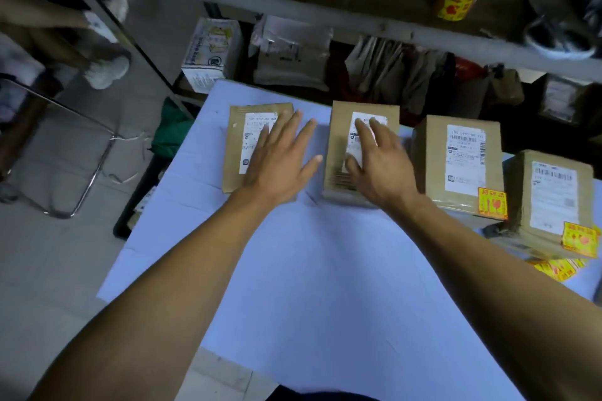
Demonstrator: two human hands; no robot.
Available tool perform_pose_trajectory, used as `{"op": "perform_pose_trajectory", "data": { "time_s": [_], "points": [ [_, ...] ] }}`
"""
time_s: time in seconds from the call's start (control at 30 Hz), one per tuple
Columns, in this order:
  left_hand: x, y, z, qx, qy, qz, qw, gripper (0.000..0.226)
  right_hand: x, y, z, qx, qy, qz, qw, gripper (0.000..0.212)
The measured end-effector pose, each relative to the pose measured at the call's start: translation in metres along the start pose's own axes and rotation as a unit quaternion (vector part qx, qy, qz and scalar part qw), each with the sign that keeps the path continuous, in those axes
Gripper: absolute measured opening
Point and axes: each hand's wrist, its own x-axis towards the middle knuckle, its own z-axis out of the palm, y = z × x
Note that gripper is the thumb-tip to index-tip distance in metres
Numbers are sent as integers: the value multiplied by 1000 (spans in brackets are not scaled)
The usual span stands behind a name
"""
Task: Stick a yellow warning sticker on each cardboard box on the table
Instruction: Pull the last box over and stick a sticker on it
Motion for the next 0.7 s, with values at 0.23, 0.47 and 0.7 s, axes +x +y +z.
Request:
{"op": "perform_pose_trajectory", "data": {
  "time_s": [0.23,0.47,0.7],
  "points": [
    [-31,-80,-8,67,-73,-60,993,69,28,-52,33,-38,-81,-113,990,65],
    [-39,-104,27,-32,-121,-124,984,75,31,-86,83,-5,-170,-96,981,69],
    [-73,-102,45,-70,-22,-90,993,72,4,-81,98,12,-89,-129,988,69]
  ]
}}
